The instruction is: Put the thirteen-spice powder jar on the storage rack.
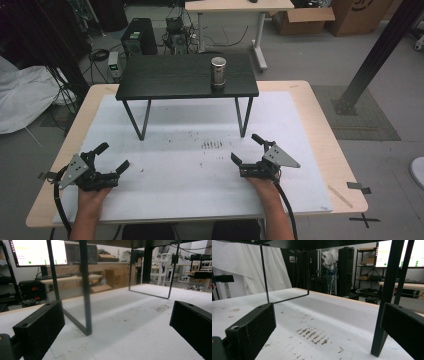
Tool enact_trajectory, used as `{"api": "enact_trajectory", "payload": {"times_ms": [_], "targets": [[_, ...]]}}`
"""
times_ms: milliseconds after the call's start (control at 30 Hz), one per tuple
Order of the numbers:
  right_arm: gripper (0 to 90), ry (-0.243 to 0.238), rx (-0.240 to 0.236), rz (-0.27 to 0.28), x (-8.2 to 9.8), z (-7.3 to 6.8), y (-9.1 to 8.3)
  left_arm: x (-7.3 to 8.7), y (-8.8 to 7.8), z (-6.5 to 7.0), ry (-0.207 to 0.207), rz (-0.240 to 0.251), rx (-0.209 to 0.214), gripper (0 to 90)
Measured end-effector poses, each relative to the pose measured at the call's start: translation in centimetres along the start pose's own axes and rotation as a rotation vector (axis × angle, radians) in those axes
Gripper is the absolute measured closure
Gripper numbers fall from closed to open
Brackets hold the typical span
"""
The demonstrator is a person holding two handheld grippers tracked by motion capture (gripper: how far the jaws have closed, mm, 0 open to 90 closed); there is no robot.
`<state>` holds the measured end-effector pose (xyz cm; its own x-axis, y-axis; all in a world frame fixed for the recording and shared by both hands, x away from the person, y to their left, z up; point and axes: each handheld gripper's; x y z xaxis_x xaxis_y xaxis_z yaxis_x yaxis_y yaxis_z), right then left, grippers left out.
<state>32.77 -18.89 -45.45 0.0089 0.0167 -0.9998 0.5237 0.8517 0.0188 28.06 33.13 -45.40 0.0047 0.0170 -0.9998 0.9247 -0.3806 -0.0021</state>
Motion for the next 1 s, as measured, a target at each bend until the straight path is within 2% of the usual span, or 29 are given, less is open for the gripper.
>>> {"api": "enact_trajectory", "payload": {"times_ms": [1000], "targets": [[0.0, -0.004, -0.001, -0.002, 0.01, -0.04, 0.02, 0.0, 0.02, 0.01, 0.0, -0.002, 0.0, 0.2]]}}
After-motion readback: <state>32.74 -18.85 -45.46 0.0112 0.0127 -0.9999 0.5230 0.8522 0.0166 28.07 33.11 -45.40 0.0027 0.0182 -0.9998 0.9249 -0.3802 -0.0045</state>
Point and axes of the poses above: each handheld gripper's, and its own axes: y roughly forward along the jaws, x roughly out of its underside, z roughly to its right, and after that the axes turned 14 degrees about -x, right-handed
